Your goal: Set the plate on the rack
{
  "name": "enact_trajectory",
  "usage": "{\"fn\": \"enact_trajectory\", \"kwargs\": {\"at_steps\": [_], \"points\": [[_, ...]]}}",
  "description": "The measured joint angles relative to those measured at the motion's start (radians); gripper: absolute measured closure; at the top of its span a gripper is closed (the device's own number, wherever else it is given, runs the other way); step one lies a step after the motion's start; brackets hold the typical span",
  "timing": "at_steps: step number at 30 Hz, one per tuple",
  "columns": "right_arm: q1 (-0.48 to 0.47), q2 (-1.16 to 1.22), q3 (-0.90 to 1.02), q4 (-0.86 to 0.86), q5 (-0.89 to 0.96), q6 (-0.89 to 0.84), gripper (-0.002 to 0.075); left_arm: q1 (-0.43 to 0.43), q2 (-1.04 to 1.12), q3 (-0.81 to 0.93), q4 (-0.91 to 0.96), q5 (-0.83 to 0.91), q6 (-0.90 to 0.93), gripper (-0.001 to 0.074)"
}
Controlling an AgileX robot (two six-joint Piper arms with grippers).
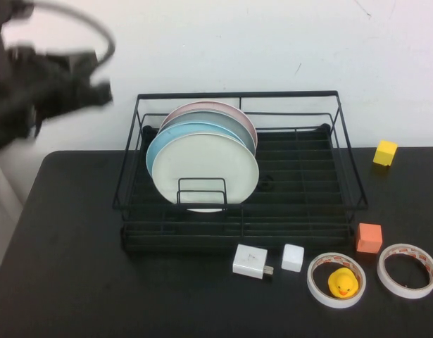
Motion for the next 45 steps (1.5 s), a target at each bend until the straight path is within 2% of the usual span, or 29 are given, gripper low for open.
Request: {"fn": "enact_trajectory", "kwargs": {"at_steps": [6,13,18,25,41,45], "points": [[0.000,-0.097,0.173,0.048,-0.172,0.016,0.0727,0.000,-0.231,0.275,0.005,0.172,-0.014,0.0735],[0.000,-0.243,0.340,0.158,-0.214,0.016,0.0727,0.000,-0.536,0.551,0.012,0.187,-0.084,0.0735],[0.000,-0.287,0.399,0.186,-0.225,0.016,0.0727,0.000,-0.720,0.673,0.016,0.194,-0.062,0.0735],[0.000,-0.287,0.403,0.204,-0.235,0.016,0.0727,0.000,-0.868,0.715,0.016,0.195,-0.042,0.0735],[0.000,-0.287,0.405,0.208,-0.237,0.016,0.0728,0.000,-0.882,0.720,0.016,0.201,-0.034,0.0736],[0.000,-0.287,0.404,0.208,-0.237,0.016,0.0728,0.000,-0.944,0.739,0.016,0.166,-0.035,0.0736]]}}
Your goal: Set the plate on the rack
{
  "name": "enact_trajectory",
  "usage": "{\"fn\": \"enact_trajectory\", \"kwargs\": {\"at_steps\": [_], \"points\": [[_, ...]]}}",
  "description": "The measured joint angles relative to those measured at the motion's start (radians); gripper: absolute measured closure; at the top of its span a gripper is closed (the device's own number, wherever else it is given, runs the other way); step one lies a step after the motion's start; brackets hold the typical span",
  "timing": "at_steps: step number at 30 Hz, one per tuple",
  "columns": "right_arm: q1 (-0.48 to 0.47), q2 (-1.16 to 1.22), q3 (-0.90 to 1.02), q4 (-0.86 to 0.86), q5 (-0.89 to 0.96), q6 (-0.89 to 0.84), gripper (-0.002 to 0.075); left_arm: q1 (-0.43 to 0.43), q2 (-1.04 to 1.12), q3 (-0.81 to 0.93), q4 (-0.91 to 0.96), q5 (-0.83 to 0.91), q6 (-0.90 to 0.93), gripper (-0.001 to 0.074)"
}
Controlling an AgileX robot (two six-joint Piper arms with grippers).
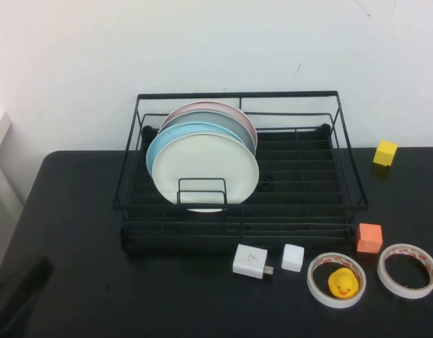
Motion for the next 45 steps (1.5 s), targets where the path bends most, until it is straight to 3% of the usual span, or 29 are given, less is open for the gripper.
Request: {"fn": "enact_trajectory", "kwargs": {"at_steps": [11,16,18,23,25,29,36,45], "points": [[0.000,0.000,0.000,0.000,0.000,0.000,0.0728,0.079,-0.298,0.110,-0.006,-0.202,0.135,0.0736],[0.000,0.000,0.000,0.000,0.000,0.000,0.0728,0.083,-0.306,0.133,0.027,-0.242,0.056,0.0736],[0.000,0.000,0.000,0.000,0.000,0.000,0.0728,0.085,-0.306,0.133,0.240,-0.248,-0.156,0.0736],[0.000,0.000,0.000,0.000,0.000,0.000,0.0728,0.117,-0.306,0.157,1.081,-0.165,-1.111,0.0736],[0.000,0.000,0.000,0.000,0.000,0.000,0.0728,0.121,-0.306,0.181,1.310,-0.110,-1.411,0.0736],[0.000,0.000,0.000,0.000,0.000,0.000,0.0728,0.123,-0.313,0.244,1.543,-0.047,-1.672,0.0736],[0.000,0.000,0.000,0.000,-0.002,0.000,0.0728,0.123,-0.322,0.260,1.586,0.002,-1.719,0.0736],[0.000,0.000,0.000,0.000,-0.002,0.000,0.0728,0.123,-0.322,0.260,1.586,0.005,-1.560,0.0736]]}}
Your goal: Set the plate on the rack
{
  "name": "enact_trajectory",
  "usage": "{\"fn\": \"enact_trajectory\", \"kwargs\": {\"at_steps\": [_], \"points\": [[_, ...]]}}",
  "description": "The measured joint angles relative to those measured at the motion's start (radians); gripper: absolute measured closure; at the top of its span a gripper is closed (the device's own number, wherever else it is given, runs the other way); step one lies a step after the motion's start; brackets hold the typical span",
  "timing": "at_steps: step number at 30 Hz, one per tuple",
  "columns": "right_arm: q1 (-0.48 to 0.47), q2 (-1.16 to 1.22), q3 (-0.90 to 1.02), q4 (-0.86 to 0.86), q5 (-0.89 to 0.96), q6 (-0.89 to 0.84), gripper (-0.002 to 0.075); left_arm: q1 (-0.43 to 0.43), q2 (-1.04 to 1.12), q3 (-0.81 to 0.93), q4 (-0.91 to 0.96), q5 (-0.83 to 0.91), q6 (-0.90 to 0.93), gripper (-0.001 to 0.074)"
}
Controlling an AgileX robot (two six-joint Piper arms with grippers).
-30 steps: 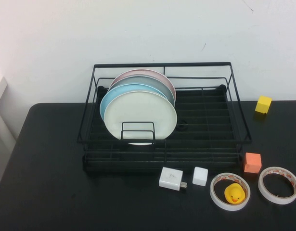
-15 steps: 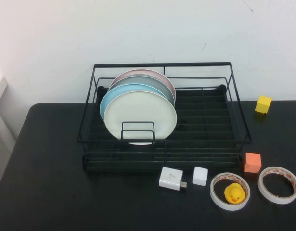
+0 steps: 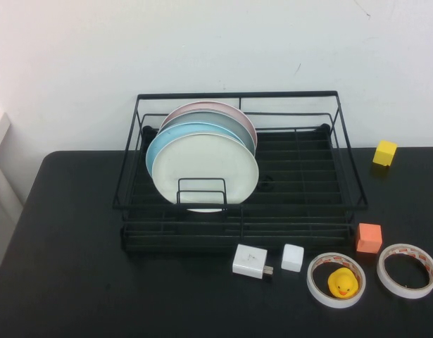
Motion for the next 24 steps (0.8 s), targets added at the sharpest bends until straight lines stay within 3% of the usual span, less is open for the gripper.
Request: {"fn": "enact_trajectory", "kwargs": {"at_steps": [24], "points": [[0.000,0.000,0.000,0.000,0.000,0.000,0.0728,0.000,0.000,0.000,0.001,0.006,0.000,0.0736]]}}
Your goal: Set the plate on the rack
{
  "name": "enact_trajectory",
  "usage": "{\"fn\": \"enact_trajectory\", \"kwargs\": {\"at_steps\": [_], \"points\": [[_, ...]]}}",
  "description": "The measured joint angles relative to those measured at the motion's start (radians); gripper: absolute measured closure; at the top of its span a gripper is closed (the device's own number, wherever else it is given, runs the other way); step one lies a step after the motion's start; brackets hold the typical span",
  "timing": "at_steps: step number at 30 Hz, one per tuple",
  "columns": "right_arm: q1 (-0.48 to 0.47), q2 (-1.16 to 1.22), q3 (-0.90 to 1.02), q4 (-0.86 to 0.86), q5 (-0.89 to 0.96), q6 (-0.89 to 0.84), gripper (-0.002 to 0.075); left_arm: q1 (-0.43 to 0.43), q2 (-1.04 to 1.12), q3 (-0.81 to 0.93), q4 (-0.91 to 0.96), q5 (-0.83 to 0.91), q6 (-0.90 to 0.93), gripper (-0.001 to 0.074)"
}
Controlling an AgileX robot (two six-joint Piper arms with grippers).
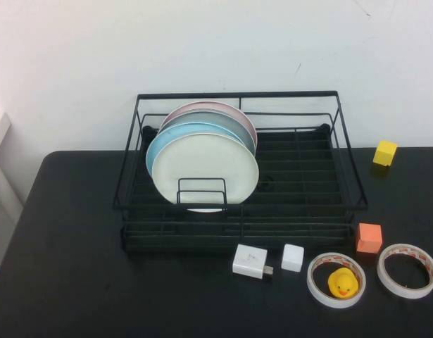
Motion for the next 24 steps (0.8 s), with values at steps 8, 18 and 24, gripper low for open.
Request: {"fn": "enact_trajectory", "kwargs": {"at_steps": [8,18,24], "points": [[0.000,0.000,0.000,0.000,0.000,0.000,0.0728,0.000,0.000,0.000,0.000,0.001,0.000,0.0736],[0.000,0.000,0.000,0.000,0.000,0.000,0.0728,0.000,0.000,0.000,0.000,0.001,0.000,0.0736],[-0.040,-0.004,0.008,-0.002,-0.014,0.000,0.0728,0.000,0.000,0.000,0.000,0.001,0.000,0.0736]]}}
